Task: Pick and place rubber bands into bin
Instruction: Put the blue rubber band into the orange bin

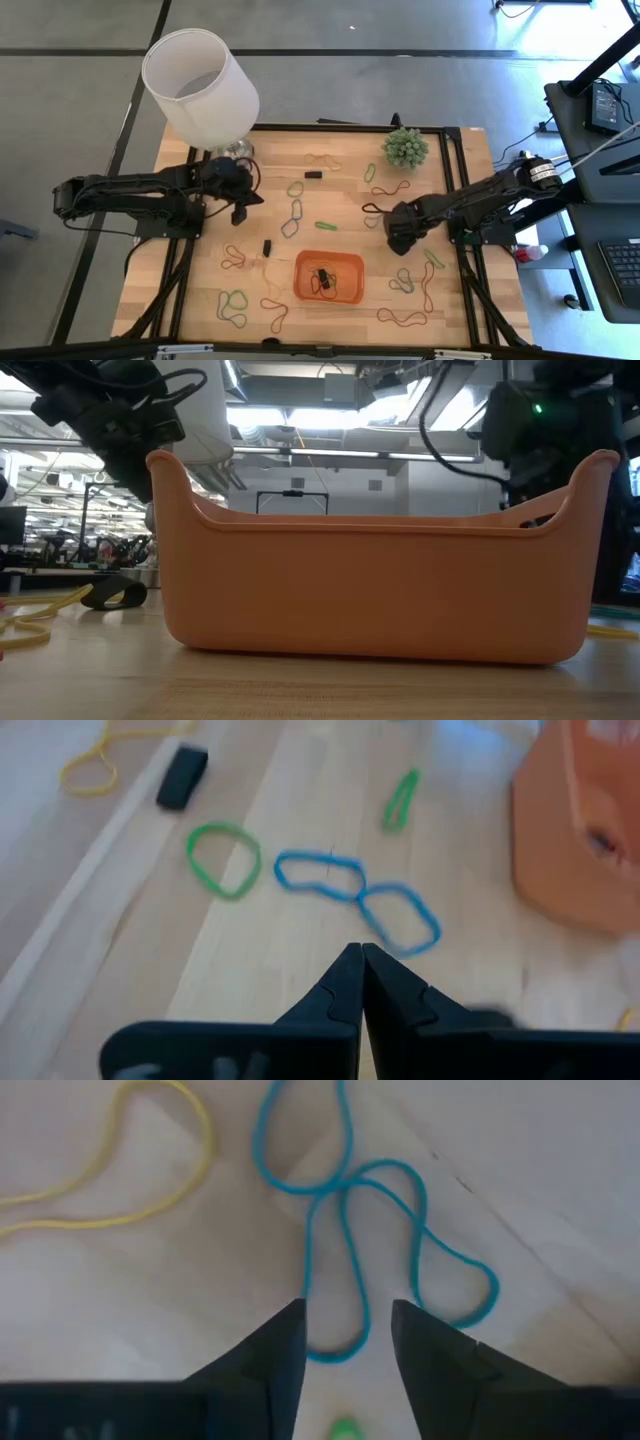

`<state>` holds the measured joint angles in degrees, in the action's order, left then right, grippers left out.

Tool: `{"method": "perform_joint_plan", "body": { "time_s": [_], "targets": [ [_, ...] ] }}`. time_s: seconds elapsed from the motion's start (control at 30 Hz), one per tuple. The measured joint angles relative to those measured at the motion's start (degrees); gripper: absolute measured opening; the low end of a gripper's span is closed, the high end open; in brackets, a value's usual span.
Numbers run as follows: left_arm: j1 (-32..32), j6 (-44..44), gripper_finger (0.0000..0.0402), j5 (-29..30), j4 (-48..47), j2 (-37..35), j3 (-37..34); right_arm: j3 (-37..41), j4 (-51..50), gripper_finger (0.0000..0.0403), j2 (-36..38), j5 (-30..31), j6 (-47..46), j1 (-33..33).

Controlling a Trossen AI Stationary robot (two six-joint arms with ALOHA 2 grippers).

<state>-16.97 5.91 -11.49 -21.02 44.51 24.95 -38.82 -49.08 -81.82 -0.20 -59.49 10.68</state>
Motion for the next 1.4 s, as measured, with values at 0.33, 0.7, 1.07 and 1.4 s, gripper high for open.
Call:
{"method": "perform_joint_plan", "body": {
  "time_s": [0.33,0.7,1.07,1.4],
  "targets": [
    [0.0,1.1,0.0005,0.0,6.3,0.0,0.1,6.1,7.7,0.0096,0.7,-1.4,-4.6,0.0],
    [0.0,2.8,0.0005,-0.1,6.2,0.0,0.1,-3.4,-7.8,0.0004,4.9,-1.4,-12.6,1.8],
    [0.0,0.9,0.0004,-0.1,6.2,0.0,0.1,-30.6,-26.8,0.0002,5.5,9.3,-22.6,8.8],
    [0.0,0.8,0.0005,-0.1,6.0,0.0,0.1,-54.8,-26.3,0.0001,-8.7,14.1,-11.1,8.8]
  ]
}}
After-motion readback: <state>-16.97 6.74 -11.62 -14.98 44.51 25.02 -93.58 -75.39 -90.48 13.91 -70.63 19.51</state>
